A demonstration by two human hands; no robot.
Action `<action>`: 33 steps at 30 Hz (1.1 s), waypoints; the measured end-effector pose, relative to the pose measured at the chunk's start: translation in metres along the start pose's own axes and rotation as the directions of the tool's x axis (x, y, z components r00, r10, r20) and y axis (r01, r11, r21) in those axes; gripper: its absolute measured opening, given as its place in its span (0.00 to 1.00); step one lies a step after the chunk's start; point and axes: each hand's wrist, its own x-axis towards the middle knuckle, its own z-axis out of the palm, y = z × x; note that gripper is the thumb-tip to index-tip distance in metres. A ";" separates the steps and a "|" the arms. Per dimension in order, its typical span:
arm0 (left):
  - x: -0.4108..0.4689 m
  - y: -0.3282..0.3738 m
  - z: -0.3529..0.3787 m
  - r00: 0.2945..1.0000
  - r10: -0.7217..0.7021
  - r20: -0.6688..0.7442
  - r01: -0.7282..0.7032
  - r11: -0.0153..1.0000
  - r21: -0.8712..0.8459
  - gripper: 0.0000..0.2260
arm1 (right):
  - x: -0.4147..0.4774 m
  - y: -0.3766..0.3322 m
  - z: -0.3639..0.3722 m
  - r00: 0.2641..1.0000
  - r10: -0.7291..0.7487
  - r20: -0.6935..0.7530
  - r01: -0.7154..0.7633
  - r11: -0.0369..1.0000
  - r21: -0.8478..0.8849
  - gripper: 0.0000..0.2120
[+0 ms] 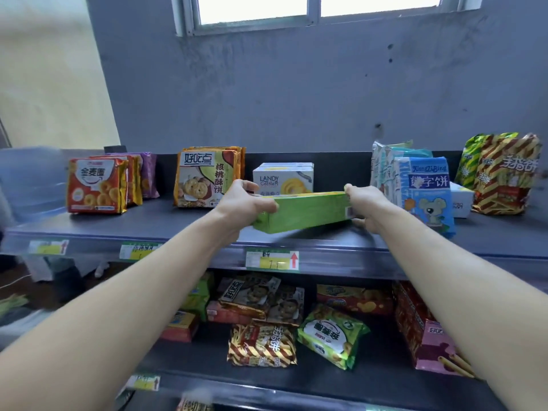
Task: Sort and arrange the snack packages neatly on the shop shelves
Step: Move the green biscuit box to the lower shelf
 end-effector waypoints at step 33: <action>-0.126 -0.099 -0.336 0.996 -0.020 -0.085 -0.020 0.895 -0.446 0.23 | -0.247 -0.011 0.272 0.975 -0.193 -0.106 0.204 0.973 0.109 0.17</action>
